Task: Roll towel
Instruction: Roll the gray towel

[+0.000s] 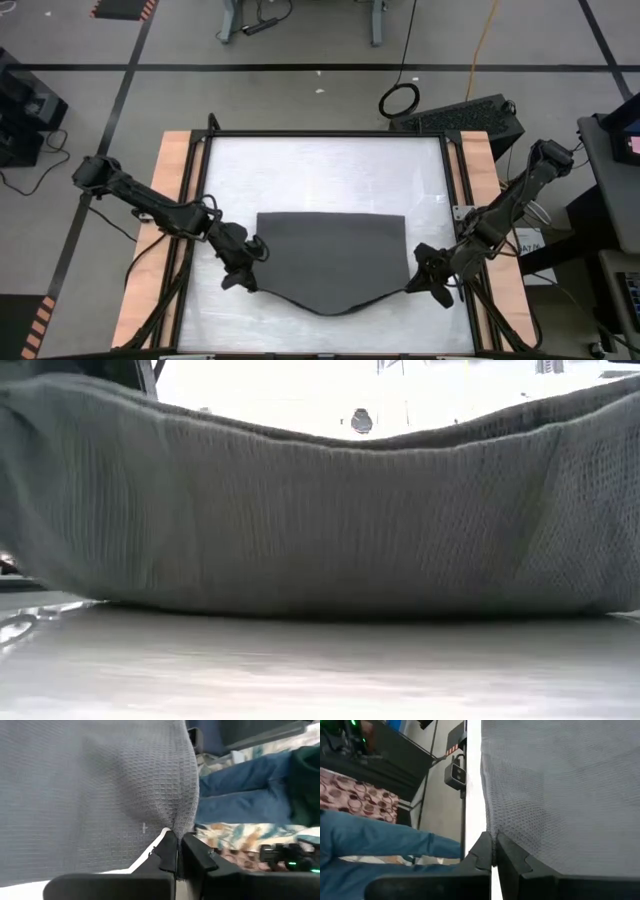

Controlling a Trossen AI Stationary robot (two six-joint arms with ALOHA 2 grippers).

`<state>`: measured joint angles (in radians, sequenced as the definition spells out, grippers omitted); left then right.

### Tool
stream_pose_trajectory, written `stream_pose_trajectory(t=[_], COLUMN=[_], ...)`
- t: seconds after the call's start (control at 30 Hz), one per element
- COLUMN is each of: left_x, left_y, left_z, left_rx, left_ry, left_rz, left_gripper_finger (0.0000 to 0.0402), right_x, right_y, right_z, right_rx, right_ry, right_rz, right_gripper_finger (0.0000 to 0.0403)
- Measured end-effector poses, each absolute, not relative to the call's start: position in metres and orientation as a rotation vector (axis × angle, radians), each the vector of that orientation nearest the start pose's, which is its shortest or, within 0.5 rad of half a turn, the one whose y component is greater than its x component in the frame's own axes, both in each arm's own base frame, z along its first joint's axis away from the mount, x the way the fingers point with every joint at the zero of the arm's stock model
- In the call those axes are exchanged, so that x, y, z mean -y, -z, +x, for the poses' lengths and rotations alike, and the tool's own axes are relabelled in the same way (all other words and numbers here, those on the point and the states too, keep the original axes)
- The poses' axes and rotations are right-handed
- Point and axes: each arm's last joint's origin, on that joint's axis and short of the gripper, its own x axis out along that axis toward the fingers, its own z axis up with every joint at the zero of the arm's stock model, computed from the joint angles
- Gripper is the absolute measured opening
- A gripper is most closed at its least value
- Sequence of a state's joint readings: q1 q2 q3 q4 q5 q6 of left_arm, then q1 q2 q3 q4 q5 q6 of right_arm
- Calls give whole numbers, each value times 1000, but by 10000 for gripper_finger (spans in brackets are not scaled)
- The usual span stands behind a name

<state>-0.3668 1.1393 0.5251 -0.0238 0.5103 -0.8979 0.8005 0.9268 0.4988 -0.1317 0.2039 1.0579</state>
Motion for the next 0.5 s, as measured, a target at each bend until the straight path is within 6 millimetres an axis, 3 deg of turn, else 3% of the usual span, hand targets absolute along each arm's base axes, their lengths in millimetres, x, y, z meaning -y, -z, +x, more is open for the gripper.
stream_pose_trajectory(t=[0.23, 0.5], left_x=[93, 95], left_y=[-205, -214], left_z=[201, 206], left_rx=[-1005, -942], left_ry=[557, 576], left_rz=[-1005, -1106], left_gripper_finger=[15, 16], right_x=[-128, -127], right_y=[-229, -226], right_z=[131, 129], right_rx=[-733, -819], right_ry=[-253, -176], right_rz=[957, 1140], right_gripper_finger=[0, 0])
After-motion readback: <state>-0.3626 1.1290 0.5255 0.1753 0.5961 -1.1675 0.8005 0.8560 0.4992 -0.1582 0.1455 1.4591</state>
